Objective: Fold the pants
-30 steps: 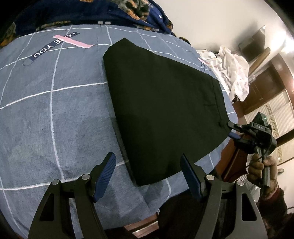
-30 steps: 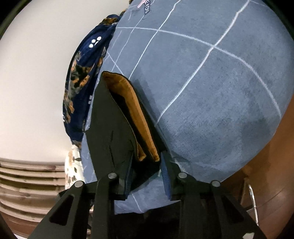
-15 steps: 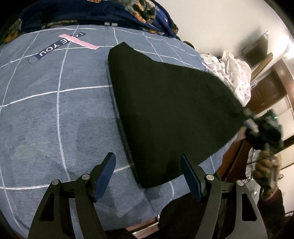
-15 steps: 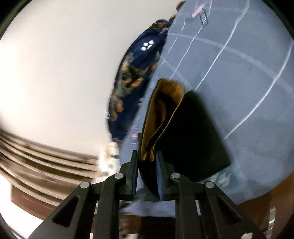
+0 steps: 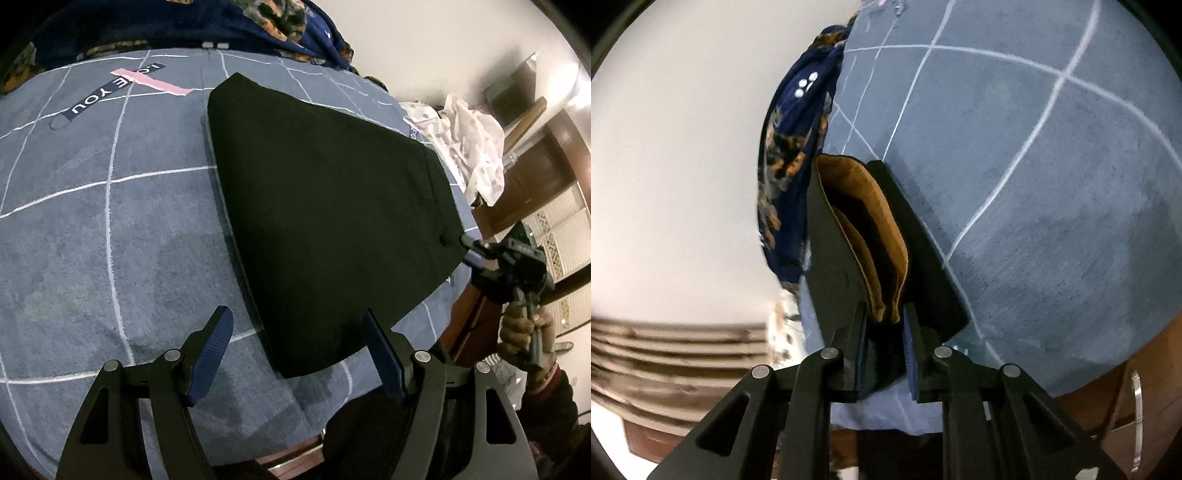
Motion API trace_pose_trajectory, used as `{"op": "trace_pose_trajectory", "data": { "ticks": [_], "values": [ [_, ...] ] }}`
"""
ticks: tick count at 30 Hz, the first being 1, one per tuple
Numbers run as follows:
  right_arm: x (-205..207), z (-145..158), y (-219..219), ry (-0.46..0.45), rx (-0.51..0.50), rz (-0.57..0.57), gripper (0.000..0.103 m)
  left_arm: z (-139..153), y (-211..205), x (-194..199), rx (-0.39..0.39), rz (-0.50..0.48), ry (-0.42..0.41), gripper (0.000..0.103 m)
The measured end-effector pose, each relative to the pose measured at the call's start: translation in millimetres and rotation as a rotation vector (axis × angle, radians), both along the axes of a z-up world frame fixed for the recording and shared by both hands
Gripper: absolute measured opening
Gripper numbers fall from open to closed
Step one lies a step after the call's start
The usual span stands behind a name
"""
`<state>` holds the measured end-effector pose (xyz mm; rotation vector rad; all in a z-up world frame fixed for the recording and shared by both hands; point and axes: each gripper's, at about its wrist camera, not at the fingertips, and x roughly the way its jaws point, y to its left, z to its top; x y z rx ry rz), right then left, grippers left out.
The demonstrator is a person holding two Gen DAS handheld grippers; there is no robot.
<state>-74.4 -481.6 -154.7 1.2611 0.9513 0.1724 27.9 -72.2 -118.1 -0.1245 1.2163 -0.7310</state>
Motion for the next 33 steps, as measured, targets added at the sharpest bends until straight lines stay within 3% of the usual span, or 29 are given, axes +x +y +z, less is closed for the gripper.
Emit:
{"op": "trace_pose_trajectory", "data": {
  "ticks": [3, 8, 17, 24, 28, 33],
  "values": [
    [-1.0, -4.6, 0.1, 0.01, 0.012, -0.002, 0.016, 0.1, 2.1, 1.4, -0.004, 0.009, 0.0, 0.073],
    [5.3, 14.5, 9.5, 0.004, -0.15, 0.056, 0.017, 1.4, 5.3, 2.7, -0.014, 0.016, -0.006, 0.073],
    [18.4, 30.3, 16.3, -0.002, -0.334, 0.112, 0.025, 3.6, 0.7, 6.9, 0.029, 0.009, -0.031, 0.073],
    [27.5, 30.3, 12.4, 0.001, -0.363, 0.128, 0.033, 8.2, -8.0, 9.7, 0.093, 0.002, -0.093, 0.073],
    [29.1, 25.0, 9.9, 0.014, -0.367, 0.131, 0.044, 10.6, -19.0, 7.8, 0.157, -0.019, -0.155, 0.073],
    [38.6, 19.8, 7.9, -0.002, -0.338, 0.156, 0.044, 11.8, -31.9, 1.8, 0.223, -0.057, -0.217, 0.073]
  ]
}}
